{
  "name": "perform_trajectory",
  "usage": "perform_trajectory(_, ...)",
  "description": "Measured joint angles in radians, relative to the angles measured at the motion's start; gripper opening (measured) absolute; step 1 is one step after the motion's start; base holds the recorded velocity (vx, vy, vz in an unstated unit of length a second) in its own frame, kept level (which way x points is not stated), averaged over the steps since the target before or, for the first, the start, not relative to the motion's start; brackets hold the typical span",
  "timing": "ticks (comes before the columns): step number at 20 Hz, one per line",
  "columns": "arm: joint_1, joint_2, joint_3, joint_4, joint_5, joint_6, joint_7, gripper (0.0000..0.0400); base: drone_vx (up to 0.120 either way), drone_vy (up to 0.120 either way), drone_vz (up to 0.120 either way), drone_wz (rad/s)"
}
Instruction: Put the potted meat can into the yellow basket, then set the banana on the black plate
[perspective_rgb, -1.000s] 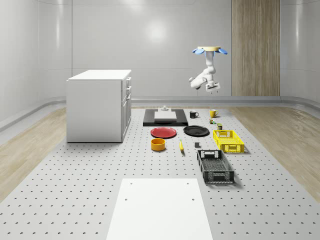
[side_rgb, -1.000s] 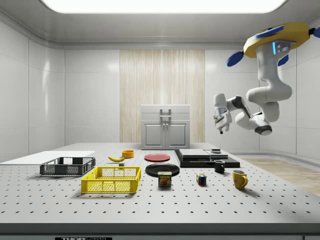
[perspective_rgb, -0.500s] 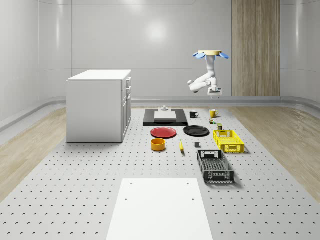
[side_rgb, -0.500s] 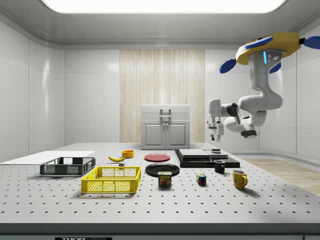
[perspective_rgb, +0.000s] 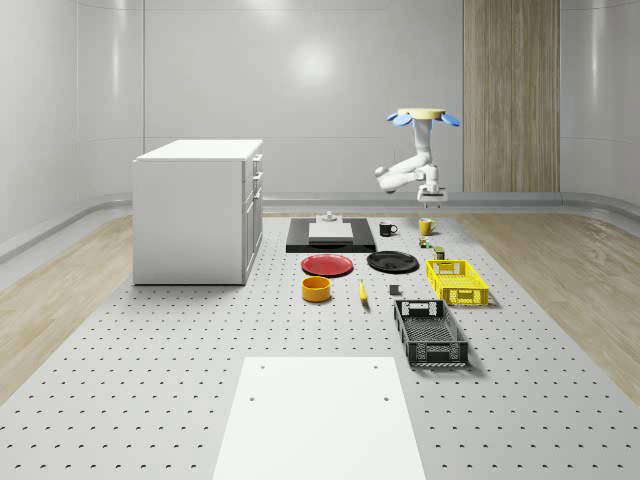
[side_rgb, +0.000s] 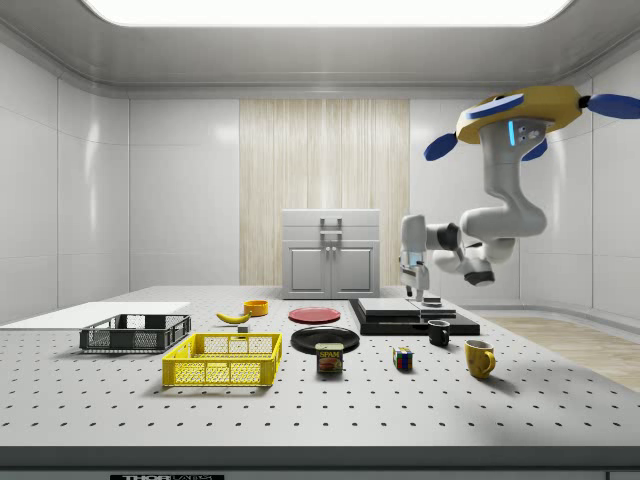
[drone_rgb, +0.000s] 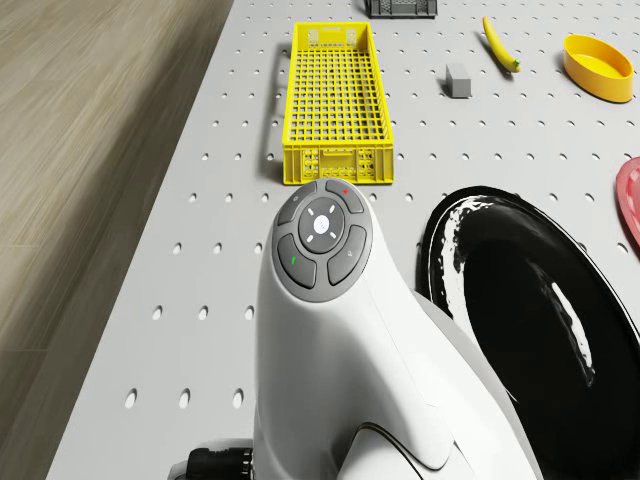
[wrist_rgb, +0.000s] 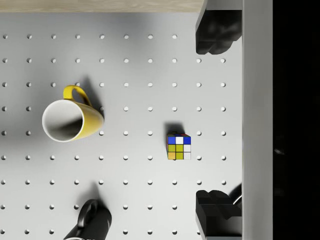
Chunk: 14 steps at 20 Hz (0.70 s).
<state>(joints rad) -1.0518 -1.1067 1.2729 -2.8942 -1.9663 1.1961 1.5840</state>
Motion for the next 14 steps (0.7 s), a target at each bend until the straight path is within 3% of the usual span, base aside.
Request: perform_trajectory(14,-0.029,-0.072,0.025,0.005,0.037,0.062,0.027,0.04,0.12,0.0,-0.12,0.0)
